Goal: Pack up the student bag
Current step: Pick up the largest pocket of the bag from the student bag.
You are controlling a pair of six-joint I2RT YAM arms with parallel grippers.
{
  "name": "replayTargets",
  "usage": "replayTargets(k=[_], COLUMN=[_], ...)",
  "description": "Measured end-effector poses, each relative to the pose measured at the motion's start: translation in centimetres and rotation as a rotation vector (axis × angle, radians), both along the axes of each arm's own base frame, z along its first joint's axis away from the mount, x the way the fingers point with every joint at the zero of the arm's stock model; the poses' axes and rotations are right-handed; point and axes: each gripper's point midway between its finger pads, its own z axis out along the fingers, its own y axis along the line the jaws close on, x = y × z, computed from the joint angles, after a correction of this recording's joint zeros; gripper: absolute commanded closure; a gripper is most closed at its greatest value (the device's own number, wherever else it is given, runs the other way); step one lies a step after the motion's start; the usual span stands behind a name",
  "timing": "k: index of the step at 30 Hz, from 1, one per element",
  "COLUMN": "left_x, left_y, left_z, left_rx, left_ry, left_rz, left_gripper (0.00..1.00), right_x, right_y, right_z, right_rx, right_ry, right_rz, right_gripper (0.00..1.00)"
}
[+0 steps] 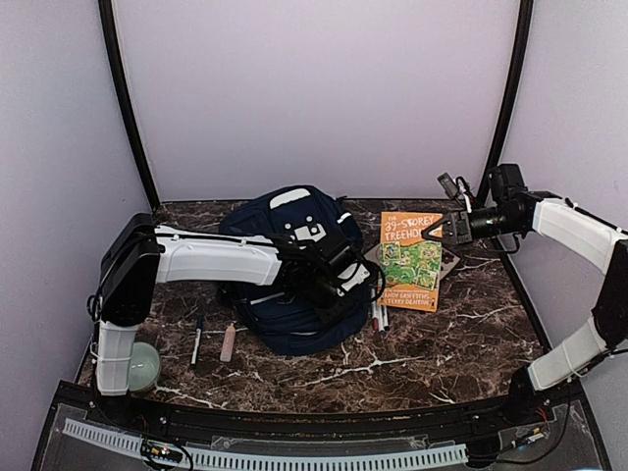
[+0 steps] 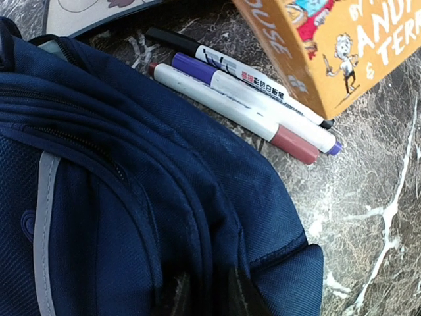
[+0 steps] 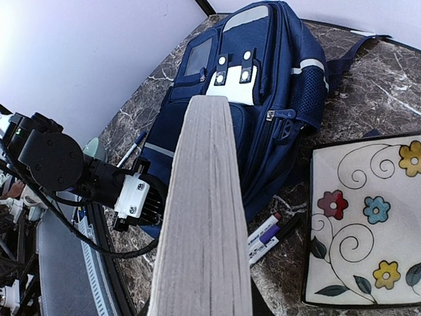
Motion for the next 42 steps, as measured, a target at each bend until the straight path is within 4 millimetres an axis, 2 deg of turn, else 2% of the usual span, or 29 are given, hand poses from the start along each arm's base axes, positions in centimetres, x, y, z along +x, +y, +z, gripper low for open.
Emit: replayTargets(k=[4,7,8,20,31,35,42], left_x=[0.2,0.4,0.5,0.8,1.3,1.9,4.1], left_y=[0.2,0.3,0.4,0.8,1.1,1.3,2.8], left_z=[-0.1,-0.1,-0.1,0.0,1.4,4.0,12.7], left_rx=[0.012,0.020,0.024,0.067,0.080,0.056,-0.022], left_ry=[-0.013,-0.025,-0.028,-0.056,-0.084,-0.138,-0.337], left_rz=[0.008,0.015,0.018,0.046,0.063,0.078,0.144], left_gripper=[0.82,0.71,0.70,1.00,1.00,1.00,1.00], right_x=[0.0,0.0,0.0,0.0,0.0,0.0,0.4], right_y=[0.0,0.0,0.0,0.0,0.0,0.1,1.3], right_z=[0.0,0.0,0.0,0.0,0.1,0.4,2.0], right_rx=[0.000,0.000,0.000,0.000,0.003,0.021,0.090], right_ry=[0.001,0.000,0.000,-0.001,-0.002,0.022,0.106], right_rz=[0.000,0.000,0.000,0.000,-0.002,-0.014,-0.003], right_gripper=[1.00,1.00,1.00,1.00,1.00,1.00,1.00])
